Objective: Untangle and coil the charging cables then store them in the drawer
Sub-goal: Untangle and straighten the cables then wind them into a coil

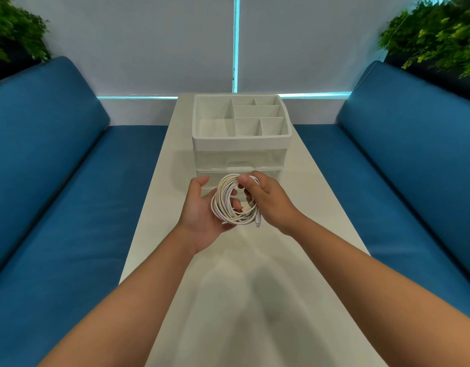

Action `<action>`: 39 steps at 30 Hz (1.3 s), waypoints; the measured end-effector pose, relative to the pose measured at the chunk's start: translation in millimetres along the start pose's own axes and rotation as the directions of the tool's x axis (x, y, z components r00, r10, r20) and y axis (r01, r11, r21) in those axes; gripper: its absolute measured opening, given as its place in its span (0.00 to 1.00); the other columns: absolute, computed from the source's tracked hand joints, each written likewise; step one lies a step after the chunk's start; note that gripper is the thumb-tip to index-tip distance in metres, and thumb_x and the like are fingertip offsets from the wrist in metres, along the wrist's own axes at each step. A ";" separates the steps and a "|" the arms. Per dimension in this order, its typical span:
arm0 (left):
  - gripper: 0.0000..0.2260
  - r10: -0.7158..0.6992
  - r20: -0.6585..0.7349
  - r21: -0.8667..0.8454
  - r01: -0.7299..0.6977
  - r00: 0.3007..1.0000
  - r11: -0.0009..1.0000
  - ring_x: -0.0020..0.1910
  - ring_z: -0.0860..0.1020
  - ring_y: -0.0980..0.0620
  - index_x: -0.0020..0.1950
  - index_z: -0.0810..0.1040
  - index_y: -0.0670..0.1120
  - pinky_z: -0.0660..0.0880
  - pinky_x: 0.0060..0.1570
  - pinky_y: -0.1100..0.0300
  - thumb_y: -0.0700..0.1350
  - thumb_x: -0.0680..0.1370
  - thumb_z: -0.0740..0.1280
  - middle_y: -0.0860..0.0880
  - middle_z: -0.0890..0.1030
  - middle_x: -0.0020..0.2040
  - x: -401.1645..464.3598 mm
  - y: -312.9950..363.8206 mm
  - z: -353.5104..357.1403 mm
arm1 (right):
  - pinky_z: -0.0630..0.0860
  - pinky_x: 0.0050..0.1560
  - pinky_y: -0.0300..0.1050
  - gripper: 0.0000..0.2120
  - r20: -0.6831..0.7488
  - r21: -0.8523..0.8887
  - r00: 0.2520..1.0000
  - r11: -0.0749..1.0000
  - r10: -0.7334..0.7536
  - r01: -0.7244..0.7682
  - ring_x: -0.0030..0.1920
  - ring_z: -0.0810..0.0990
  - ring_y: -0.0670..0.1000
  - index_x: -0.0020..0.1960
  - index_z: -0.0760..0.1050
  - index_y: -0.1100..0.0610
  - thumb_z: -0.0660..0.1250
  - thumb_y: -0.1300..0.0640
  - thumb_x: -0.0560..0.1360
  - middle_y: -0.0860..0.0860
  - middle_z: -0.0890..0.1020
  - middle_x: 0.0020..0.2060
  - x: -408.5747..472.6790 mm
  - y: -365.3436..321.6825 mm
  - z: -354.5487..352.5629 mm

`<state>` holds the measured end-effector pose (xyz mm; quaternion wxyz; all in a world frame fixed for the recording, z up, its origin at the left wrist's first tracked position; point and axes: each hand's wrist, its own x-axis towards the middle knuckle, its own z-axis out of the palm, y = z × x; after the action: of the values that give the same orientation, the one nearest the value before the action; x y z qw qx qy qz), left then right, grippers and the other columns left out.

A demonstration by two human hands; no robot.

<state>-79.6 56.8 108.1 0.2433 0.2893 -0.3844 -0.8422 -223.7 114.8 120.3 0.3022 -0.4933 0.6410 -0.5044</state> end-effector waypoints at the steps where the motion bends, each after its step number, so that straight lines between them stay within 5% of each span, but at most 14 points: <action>1: 0.28 -0.010 0.022 0.008 0.010 1.000 1.000 0.38 0.75 0.46 0.47 0.78 0.43 0.70 0.53 0.49 0.67 0.76 0.56 0.44 0.77 0.36 0.4 3.3 1.4 | 0.71 0.39 0.40 0.17 0.007 -0.009 1.000 1.000 -0.007 0.007 0.33 0.73 0.43 0.49 0.76 0.61 0.62 0.46 0.79 0.46 0.75 0.32 0.7 -0.3 -1.3; 8: 0.20 0.136 -0.123 0.309 -0.092 0.983 0.946 0.34 0.77 0.56 0.48 0.81 0.45 0.76 0.49 0.55 0.61 0.68 0.71 0.54 0.77 0.35 2.6 3.6 15.7 | 0.72 0.39 0.38 0.17 -0.018 0.030 0.999 0.999 -0.036 0.036 0.34 0.75 0.43 0.51 0.76 0.60 0.61 0.46 0.79 0.47 0.77 0.35 3.4 -3.7 -2.1; 15: 0.11 0.180 -0.139 0.283 -0.135 0.974 0.950 0.40 0.79 0.51 0.45 0.78 0.44 0.79 0.52 0.52 0.53 0.78 0.67 0.48 0.78 0.37 1.5 -9.7 12.2 | 0.76 0.41 0.39 0.15 0.024 0.194 0.995 0.976 0.093 -0.096 0.38 0.79 0.46 0.53 0.78 0.58 0.63 0.46 0.79 0.49 0.78 0.36 2.1 3.8 -4.6; 20: 0.12 0.265 -0.198 0.247 -0.214 0.944 0.945 0.43 0.82 0.48 0.46 0.78 0.44 0.80 0.53 0.50 0.52 0.80 0.65 0.48 0.78 0.35 1.3 -16.7 17.5 | 0.78 0.36 0.38 0.18 -0.131 0.289 0.974 0.947 0.185 -0.141 0.39 0.82 0.47 0.56 0.76 0.55 0.66 0.42 0.76 0.50 0.82 0.45 -0.6 4.9 2.8; 25: 0.15 0.344 -0.272 0.211 -0.293 0.899 0.933 0.40 0.82 0.52 0.49 0.76 0.42 0.80 0.47 0.57 0.54 0.80 0.63 0.49 0.80 0.37 3.4 -20.0 20.2 | 0.83 0.47 0.46 0.23 -0.110 0.419 0.939 0.872 0.325 -0.253 0.49 0.84 0.54 0.59 0.72 0.59 0.63 0.40 0.77 0.59 0.82 0.51 -4.9 11.1 20.2; 29: 0.21 0.331 -0.368 0.207 -0.271 0.869 0.940 0.41 0.81 0.51 0.49 0.78 0.43 0.78 0.58 0.50 0.61 0.80 0.59 0.51 0.81 0.35 4.9 -25.9 21.5 | 0.79 0.57 0.55 0.22 -0.091 0.425 0.943 0.869 0.319 -0.253 0.48 0.82 0.58 0.55 0.74 0.61 0.56 0.42 0.80 0.58 0.79 0.44 -7.1 14.6 29.9; 32: 0.28 0.294 -0.426 0.227 -0.213 0.856 0.950 0.47 0.81 0.50 0.49 0.81 0.46 0.73 0.64 0.51 0.68 0.78 0.53 0.50 0.82 0.39 5.1 -26.6 21.0 | 0.76 0.61 0.56 0.21 -0.123 0.356 0.939 0.897 0.322 -0.261 0.52 0.81 0.54 0.56 0.74 0.56 0.54 0.40 0.80 0.53 0.80 0.49 -9.3 17.9 31.3; 35: 0.26 0.244 -0.362 0.200 -0.181 0.900 0.963 0.44 0.80 0.51 0.49 0.81 0.46 0.75 0.56 0.53 0.66 0.79 0.54 0.50 0.83 0.37 4.1 -25.1 16.9 | 0.75 0.62 0.56 0.21 -0.144 0.323 0.939 0.912 0.312 -0.254 0.55 0.80 0.56 0.55 0.73 0.55 0.55 0.39 0.80 0.54 0.80 0.50 -8.8 18.4 26.4; 39: 0.20 0.165 -0.245 0.231 -0.107 0.956 0.967 0.45 0.83 0.49 0.65 0.74 0.49 0.76 0.47 0.53 0.60 0.81 0.57 0.44 0.85 0.49 1.5 -16.8 10.5 | 0.76 0.52 0.46 0.19 -0.194 0.253 0.938 0.938 0.289 -0.236 0.49 0.77 0.50 0.57 0.72 0.56 0.53 0.42 0.81 0.48 0.77 0.44 -9.0 13.9 16.9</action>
<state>-90.9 71.1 100.0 0.3169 0.3954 -0.4568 -0.7312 -210.4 117.4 100.9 0.3456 -0.3039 0.6703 -0.5822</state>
